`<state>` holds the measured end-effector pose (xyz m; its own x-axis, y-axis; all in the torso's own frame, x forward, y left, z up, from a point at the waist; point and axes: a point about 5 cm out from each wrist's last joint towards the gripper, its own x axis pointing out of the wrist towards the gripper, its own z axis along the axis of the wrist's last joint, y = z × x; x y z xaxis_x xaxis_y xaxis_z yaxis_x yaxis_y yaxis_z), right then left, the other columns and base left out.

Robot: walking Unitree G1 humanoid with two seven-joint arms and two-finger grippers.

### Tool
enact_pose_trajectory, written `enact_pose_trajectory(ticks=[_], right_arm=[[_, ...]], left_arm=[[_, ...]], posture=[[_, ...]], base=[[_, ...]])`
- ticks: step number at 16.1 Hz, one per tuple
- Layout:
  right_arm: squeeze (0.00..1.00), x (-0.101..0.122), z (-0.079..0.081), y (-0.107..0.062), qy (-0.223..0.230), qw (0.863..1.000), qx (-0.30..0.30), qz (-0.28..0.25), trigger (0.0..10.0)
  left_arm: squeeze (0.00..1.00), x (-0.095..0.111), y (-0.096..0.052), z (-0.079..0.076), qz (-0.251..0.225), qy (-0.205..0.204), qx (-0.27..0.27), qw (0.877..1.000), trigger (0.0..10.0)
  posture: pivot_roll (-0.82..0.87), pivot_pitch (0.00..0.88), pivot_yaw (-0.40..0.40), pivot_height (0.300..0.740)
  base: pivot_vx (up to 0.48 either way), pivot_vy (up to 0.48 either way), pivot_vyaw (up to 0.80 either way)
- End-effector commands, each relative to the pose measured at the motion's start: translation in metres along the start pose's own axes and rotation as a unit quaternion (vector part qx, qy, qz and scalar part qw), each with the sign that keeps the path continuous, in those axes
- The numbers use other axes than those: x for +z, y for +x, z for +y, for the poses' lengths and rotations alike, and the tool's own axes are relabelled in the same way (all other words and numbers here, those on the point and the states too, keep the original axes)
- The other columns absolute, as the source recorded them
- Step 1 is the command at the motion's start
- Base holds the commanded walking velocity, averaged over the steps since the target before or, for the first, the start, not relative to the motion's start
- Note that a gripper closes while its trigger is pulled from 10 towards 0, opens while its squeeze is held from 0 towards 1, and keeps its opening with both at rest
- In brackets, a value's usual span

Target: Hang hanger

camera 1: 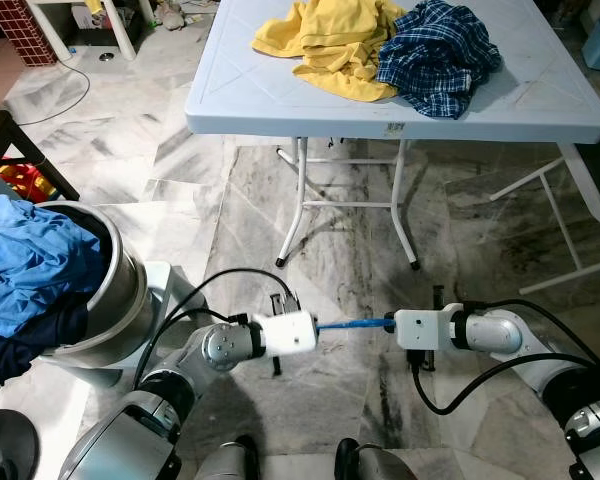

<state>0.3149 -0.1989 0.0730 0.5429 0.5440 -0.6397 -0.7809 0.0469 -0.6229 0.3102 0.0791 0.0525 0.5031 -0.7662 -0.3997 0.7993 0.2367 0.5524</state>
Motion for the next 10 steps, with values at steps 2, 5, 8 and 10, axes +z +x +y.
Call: enact_pose_trajectory(ticks=[2,5,8,10], right_arm=[[0.0,-0.011,-0.005,-0.003,0.043,0.998,-0.046,0.032,0.0],[0.0,-0.017,-0.006,-0.002,0.06,0.994,-0.07,0.061,0.0],[0.0,-0.021,0.001,0.002,0.084,0.99,-0.081,0.085,0.0],[0.0,-0.023,0.005,0.005,0.101,0.987,-0.084,0.094,0.0]], left_arm=[[1.0,0.008,0.001,0.001,-0.038,0.008,0.019,0.999,10.0],[1.0,0.01,-0.002,0.006,-0.046,0.032,0.07,0.996,10.0],[1.0,0.013,-0.008,0.014,-0.066,0.076,0.121,0.988,10.0],[1.0,0.015,-0.013,0.018,-0.085,0.077,0.146,0.983,10.0]], posture=[[-0.01,0.212,0.022,0.74],[-0.02,0.211,0.02,0.74],[-0.01,0.21,0.02,0.74],[-0.01,0.21,0.02,0.74]], base=[[0.0,0.0,0.0],[0.0,0.0,0.0],[0.0,0.0,0.0],[0.0,0.0,0.0]])
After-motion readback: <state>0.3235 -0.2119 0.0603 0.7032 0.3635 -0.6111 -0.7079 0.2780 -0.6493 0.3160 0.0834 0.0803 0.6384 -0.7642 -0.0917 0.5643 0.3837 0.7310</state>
